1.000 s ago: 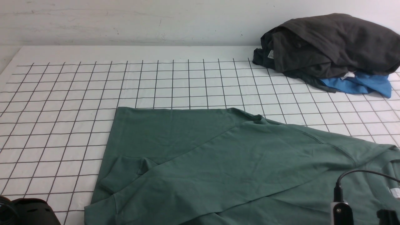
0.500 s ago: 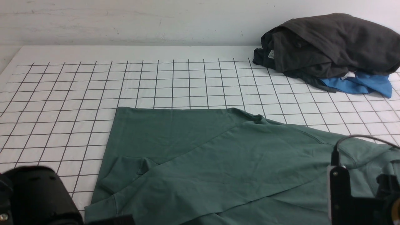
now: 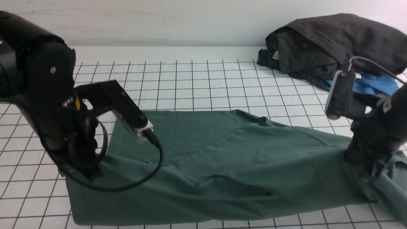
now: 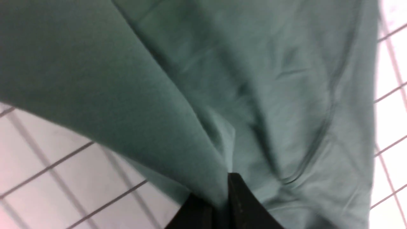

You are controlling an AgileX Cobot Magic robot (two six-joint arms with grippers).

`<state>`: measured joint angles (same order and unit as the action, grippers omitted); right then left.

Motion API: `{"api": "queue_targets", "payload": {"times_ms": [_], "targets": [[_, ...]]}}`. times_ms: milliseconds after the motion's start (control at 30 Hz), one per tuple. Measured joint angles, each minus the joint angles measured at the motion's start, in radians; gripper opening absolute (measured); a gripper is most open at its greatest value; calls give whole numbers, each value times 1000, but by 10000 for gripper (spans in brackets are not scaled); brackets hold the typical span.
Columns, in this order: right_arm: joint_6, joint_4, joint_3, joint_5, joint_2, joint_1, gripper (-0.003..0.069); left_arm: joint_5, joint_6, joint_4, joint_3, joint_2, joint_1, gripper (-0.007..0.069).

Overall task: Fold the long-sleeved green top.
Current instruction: Use both arms to drag the lower edge of the fabric forward and fold it over the upper edge

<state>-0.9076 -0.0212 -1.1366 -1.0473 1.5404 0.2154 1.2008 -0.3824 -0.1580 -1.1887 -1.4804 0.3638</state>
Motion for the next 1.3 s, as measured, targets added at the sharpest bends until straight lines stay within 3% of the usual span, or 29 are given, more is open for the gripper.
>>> {"api": "queue_targets", "payload": {"times_ms": [400, 600, 967, 1100, 1300], "targets": [[-65, -47, -325, -20, 313, -77, 10, -135, -5, 20, -265, -298, -133, 16], [-68, -44, -446, 7, 448, -79, 10, -177, -41, 3, -364, -439, -141, 16], [-64, -35, -477, 152, 546, -79, 25, -240, -53, -22, -461, -599, -141, 22], [-17, -30, -477, 212, 566, -79, 84, -264, -44, -23, -464, -615, -146, 49], [206, 35, -481, 326, 572, -86, 288, -291, 33, -21, -464, -619, -179, 167]]}}
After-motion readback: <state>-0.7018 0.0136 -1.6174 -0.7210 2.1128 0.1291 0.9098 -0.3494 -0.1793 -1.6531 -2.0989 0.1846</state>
